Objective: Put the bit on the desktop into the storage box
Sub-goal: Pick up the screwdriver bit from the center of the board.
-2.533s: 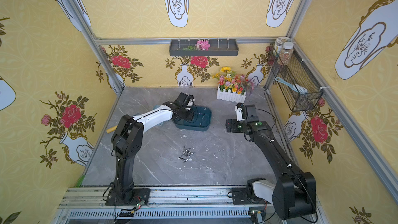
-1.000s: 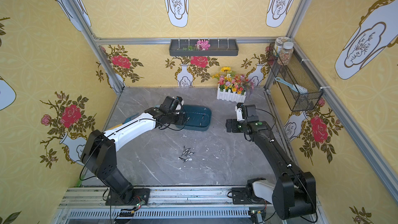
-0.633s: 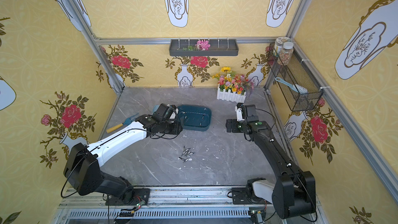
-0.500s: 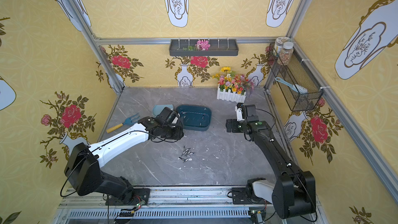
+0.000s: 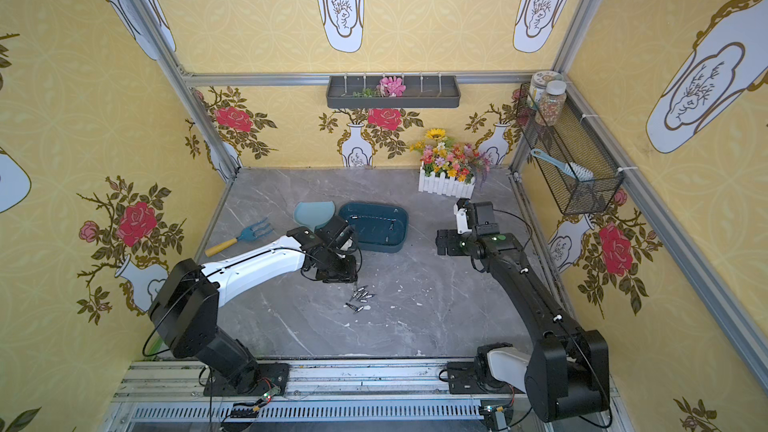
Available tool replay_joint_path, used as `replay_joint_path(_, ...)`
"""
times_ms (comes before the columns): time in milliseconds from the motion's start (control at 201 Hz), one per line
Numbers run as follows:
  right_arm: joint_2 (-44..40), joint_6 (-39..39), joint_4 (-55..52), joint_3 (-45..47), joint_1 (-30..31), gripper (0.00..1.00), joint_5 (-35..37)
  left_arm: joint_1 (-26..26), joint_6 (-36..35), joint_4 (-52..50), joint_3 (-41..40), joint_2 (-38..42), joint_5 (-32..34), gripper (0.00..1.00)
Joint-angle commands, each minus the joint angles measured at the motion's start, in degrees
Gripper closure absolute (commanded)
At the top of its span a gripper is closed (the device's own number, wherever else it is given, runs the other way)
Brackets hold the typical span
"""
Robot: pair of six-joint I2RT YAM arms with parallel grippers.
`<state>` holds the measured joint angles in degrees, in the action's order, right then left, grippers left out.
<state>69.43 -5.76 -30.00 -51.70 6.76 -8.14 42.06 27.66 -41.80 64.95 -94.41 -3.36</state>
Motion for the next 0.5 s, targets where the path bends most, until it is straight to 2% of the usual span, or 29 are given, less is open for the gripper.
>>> replay_joint_path(0,-0.17,0.12,1.6,-0.08,0.01,0.03,0.14,0.12,0.36,-0.73,0.9,-2.09,-2.18,0.54)
replay_joint_path(493,-0.12,0.22,1.56,0.1,0.0,0.03,0.27,0.48,-1.05,-2.21,3.5,-8.75,-0.73,0.66)
